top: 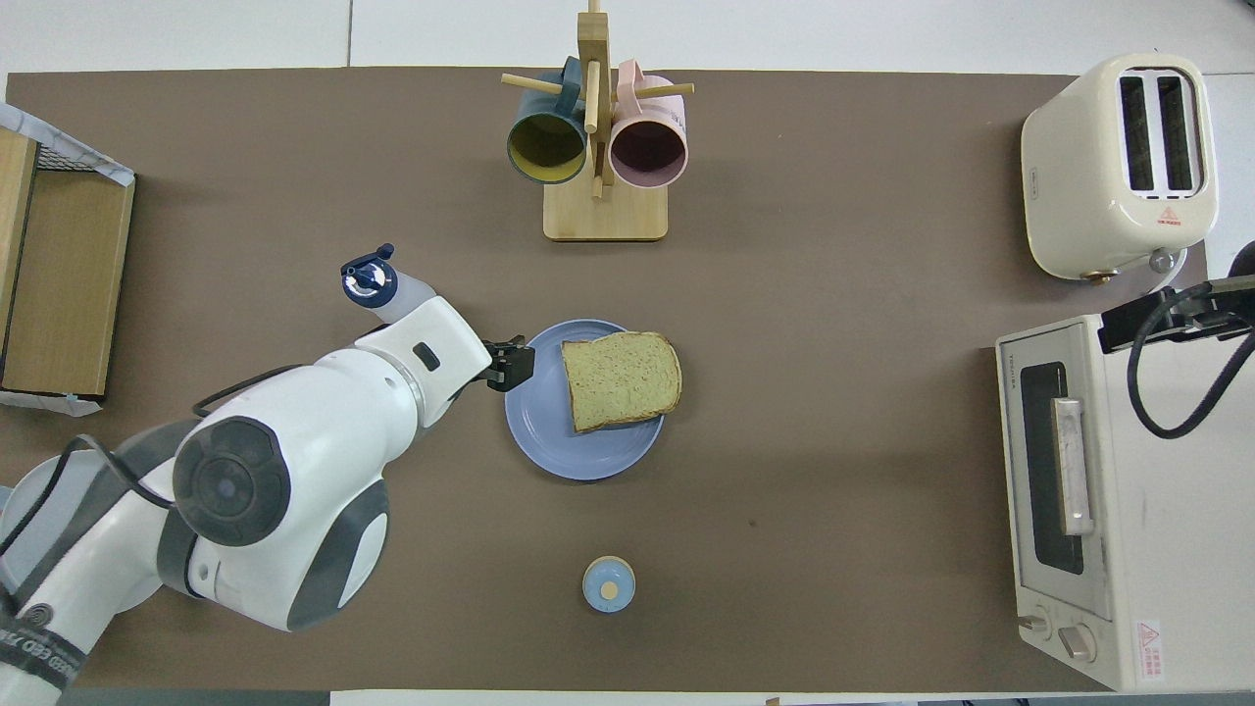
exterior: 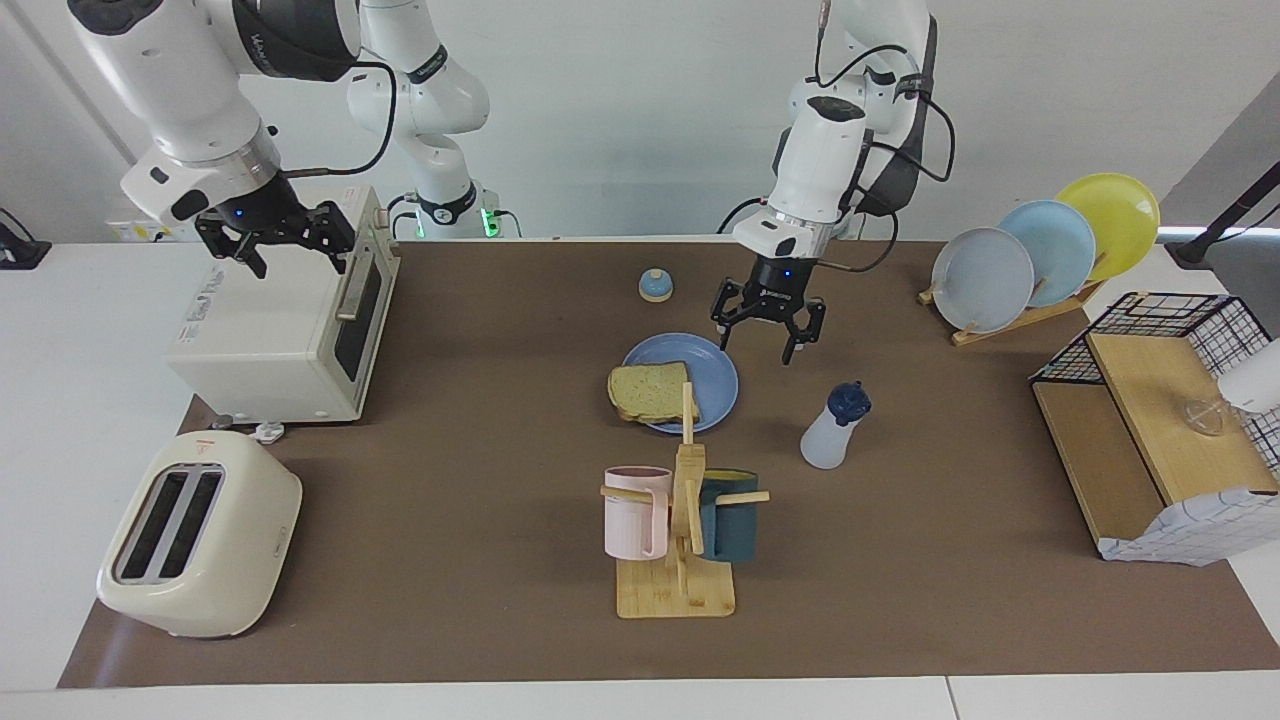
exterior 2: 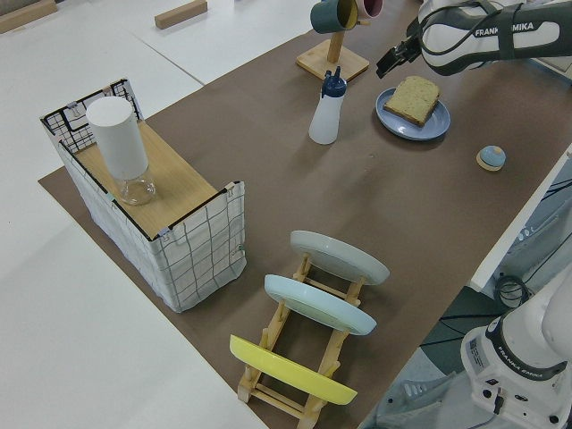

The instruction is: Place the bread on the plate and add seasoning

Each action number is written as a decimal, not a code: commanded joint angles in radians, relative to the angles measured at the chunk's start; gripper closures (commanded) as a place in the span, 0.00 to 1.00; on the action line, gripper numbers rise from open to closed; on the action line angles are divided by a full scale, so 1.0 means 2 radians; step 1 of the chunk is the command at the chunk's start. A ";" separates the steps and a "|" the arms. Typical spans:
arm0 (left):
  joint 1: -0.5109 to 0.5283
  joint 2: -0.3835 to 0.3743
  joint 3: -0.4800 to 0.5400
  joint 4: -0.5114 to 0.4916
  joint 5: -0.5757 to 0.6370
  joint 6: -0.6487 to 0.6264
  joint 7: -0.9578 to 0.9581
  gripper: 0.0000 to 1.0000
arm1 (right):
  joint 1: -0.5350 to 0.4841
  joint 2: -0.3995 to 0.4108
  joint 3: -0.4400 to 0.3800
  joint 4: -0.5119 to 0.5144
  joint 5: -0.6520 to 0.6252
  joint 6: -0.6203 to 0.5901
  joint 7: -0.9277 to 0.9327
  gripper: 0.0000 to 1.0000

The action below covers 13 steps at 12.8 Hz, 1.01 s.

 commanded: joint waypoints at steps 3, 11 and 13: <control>0.058 -0.001 0.002 0.086 0.001 -0.162 0.017 0.00 | -0.006 -0.007 0.003 -0.005 0.000 -0.003 -0.008 0.00; 0.144 0.017 0.002 0.198 0.035 -0.319 0.106 0.00 | -0.006 -0.007 0.003 -0.005 0.000 -0.002 -0.008 0.00; 0.163 0.017 0.004 0.217 0.035 -0.359 0.132 0.00 | -0.006 -0.007 0.003 -0.006 0.000 -0.002 -0.008 0.00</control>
